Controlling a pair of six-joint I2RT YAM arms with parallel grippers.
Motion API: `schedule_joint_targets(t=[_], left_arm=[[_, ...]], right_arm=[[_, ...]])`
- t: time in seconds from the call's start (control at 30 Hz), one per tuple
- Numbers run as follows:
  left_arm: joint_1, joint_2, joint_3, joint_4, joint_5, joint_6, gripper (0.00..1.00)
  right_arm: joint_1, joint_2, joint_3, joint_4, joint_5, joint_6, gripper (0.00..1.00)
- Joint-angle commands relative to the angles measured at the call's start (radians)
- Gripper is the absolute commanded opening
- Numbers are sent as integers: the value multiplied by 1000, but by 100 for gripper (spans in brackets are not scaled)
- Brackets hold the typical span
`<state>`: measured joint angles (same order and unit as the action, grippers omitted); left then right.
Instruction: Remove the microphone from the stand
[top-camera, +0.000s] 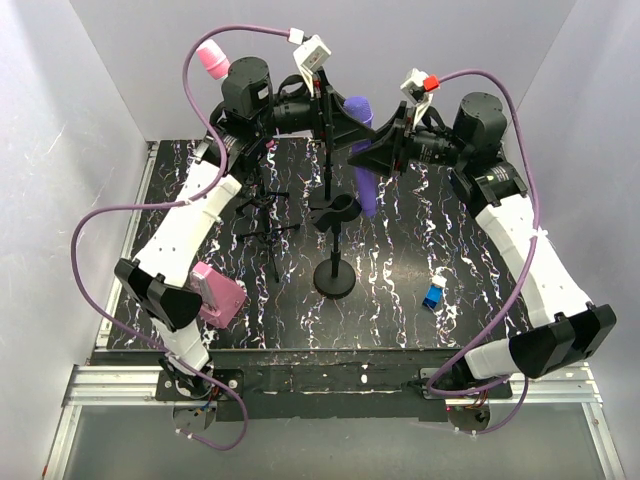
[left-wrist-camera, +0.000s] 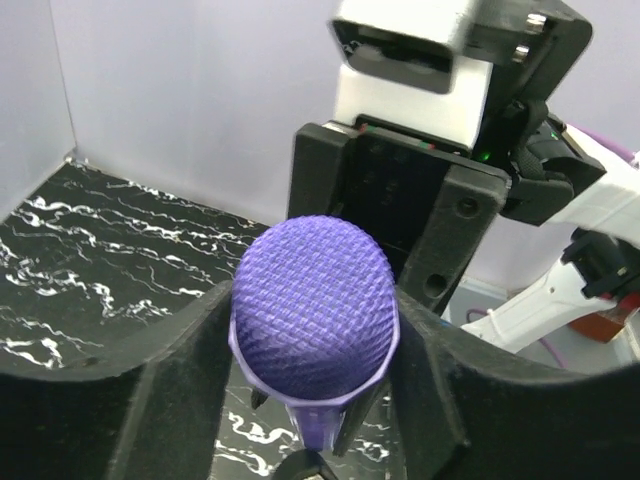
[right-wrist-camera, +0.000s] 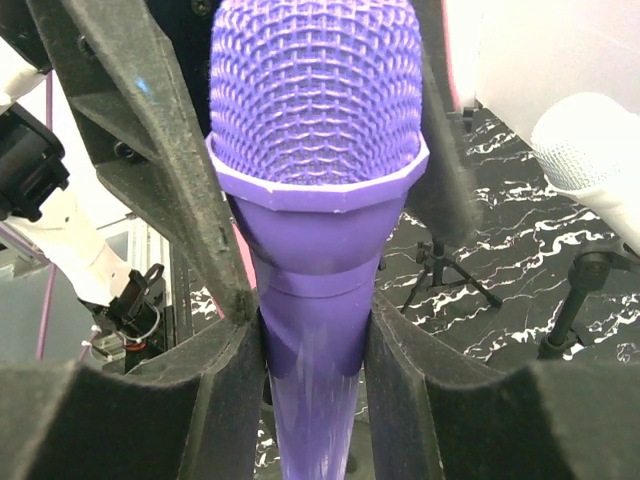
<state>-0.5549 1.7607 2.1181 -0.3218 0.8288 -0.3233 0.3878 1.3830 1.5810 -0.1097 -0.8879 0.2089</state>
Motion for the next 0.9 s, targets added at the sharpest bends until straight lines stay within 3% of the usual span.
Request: schedule_joint_targets(t=[0.0, 0.07, 0.13, 0.17, 0.23, 0.3, 0.43, 0.57, 0.7, 0.87], left_arm=[[-5, 22, 77, 23, -17, 50, 49], [-5, 31, 114, 18, -26, 78, 38], [-5, 33, 149, 13, -54, 127, 9], [-5, 31, 164, 9, -84, 160, 0], [-2, 28, 200, -3, -135, 213, 0], [4, 32, 256, -25, -170, 249, 0], [10, 46, 393, -63, -264, 319, 0], [10, 20, 511, -129, -383, 548, 0], [33, -93, 455, -126, -604, 853, 0], [43, -234, 260, 120, -940, 1195, 0]], right_arm=[[19, 5, 60, 19, 10, -23, 1], [20, 4, 53, 13, 21, -23, 1], [22, -2, 43, 2, 41, -25, 18], [20, -9, 40, -4, 61, -23, 33], [20, -22, 36, -15, 115, -14, 61], [19, -32, 43, -30, 144, -20, 75], [-4, -48, 95, -57, 152, -17, 79], [-27, -50, 137, -137, 167, -32, 80], [-49, -84, 39, -137, 167, -37, 80], [-58, -96, -21, -154, 211, -48, 80]])
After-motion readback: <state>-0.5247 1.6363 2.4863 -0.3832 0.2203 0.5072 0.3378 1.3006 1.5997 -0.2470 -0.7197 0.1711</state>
